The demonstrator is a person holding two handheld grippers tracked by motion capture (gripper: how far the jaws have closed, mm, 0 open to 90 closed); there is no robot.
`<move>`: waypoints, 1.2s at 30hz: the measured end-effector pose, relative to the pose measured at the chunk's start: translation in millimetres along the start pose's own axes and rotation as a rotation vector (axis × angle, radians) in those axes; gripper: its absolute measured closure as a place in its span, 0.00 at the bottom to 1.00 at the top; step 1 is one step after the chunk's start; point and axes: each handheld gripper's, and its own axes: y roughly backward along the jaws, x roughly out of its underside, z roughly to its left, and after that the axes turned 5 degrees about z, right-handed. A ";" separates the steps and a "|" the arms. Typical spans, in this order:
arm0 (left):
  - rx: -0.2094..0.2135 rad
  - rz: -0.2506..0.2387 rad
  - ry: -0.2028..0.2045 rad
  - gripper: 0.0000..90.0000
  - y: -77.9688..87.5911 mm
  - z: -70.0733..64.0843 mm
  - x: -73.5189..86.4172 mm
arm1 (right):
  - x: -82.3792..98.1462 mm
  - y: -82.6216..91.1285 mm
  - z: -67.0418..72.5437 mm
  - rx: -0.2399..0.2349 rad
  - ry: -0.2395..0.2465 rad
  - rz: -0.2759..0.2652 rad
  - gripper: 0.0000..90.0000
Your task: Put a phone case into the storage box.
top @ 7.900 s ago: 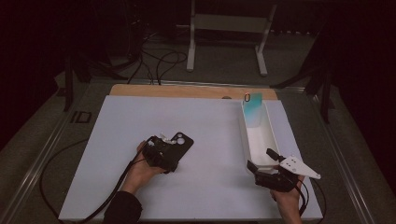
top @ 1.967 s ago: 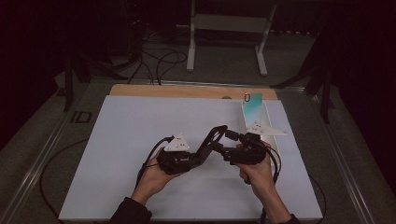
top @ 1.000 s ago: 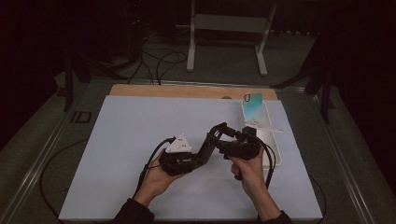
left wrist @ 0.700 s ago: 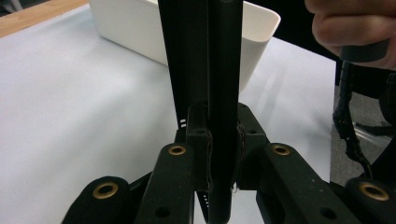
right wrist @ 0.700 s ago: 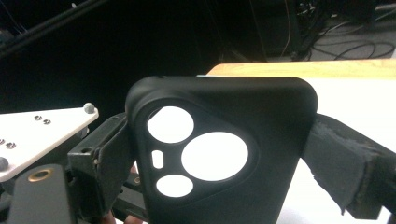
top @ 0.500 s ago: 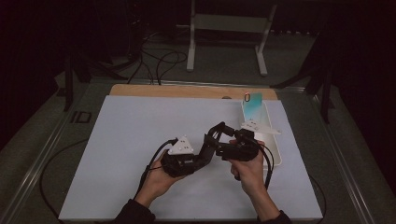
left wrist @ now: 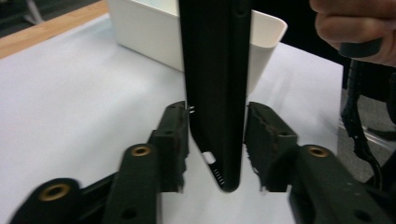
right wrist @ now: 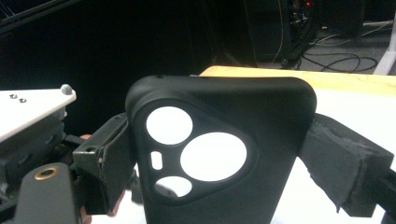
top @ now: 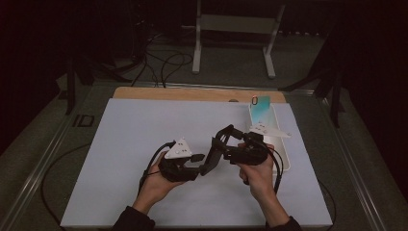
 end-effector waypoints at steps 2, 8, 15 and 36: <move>-0.030 0.002 -0.001 0.52 2.6 0.3 1.4 | -0.5 0.6 -0.1 0.003 0.005 0.001 0.16; -0.137 -0.003 0.018 0.29 10.2 2.2 5.6 | -1.4 1.5 0.8 0.018 0.024 0.005 0.16; -0.210 -0.018 0.063 0.14 22.9 10.7 13.0 | -3.3 3.1 -0.2 0.027 0.030 0.003 0.16; -0.341 -0.028 0.144 0.01 53.4 34.6 50.9 | -9.6 4.9 -3.1 0.051 0.070 0.008 0.16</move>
